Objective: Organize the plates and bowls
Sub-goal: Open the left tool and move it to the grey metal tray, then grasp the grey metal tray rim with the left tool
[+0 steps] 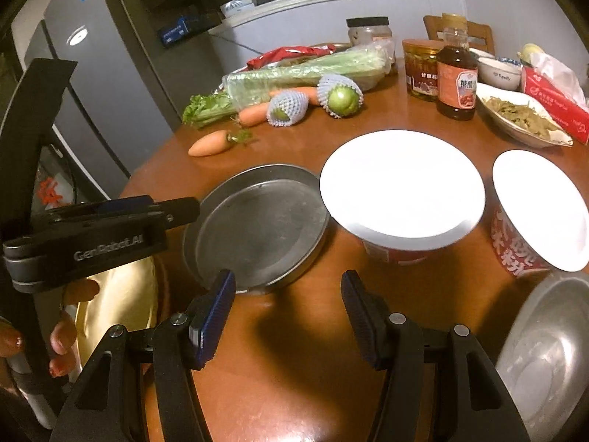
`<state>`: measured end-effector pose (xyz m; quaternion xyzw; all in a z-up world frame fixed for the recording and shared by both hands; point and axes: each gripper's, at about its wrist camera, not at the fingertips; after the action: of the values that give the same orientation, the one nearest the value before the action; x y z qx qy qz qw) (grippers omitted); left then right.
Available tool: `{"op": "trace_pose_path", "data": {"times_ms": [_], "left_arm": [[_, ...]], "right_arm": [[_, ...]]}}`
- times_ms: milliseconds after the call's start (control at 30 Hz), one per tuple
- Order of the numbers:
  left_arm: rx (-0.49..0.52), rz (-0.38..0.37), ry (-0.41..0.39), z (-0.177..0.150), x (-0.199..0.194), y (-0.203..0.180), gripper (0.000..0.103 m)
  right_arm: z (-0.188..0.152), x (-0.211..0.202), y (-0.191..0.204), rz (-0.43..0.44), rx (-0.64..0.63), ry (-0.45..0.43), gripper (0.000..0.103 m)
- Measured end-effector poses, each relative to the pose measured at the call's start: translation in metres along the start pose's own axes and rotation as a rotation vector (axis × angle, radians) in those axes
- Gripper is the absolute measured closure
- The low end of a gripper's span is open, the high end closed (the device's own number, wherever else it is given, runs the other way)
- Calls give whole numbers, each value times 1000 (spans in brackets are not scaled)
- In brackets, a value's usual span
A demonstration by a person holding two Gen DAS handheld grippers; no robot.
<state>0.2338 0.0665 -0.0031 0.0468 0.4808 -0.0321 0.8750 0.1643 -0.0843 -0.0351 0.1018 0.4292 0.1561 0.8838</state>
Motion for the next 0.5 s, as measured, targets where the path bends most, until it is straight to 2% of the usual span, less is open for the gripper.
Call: {"op": "trace_pose_path", "data": {"times_ms": [333, 400, 467, 500], "left_arm": [[-1, 19, 82, 3, 38, -1, 46], [3, 14, 95, 2, 43, -1, 53], [-2, -20, 108, 0, 47, 0, 65], [-4, -32, 105, 0, 47, 0, 67]], "right_arm": [[6, 23, -2, -4, -1, 38, 44], [6, 25, -2, 1, 2, 45, 46], [7, 27, -2, 11, 3, 51, 47], [7, 28, -2, 12, 2, 51, 48]]}}
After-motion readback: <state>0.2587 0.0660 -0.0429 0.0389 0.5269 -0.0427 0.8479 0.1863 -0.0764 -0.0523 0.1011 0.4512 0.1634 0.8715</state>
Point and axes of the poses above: each gripper's, at about its wrist camera, not at the fingertips, and x roughly the way its jaws point, y to its left, z to its top
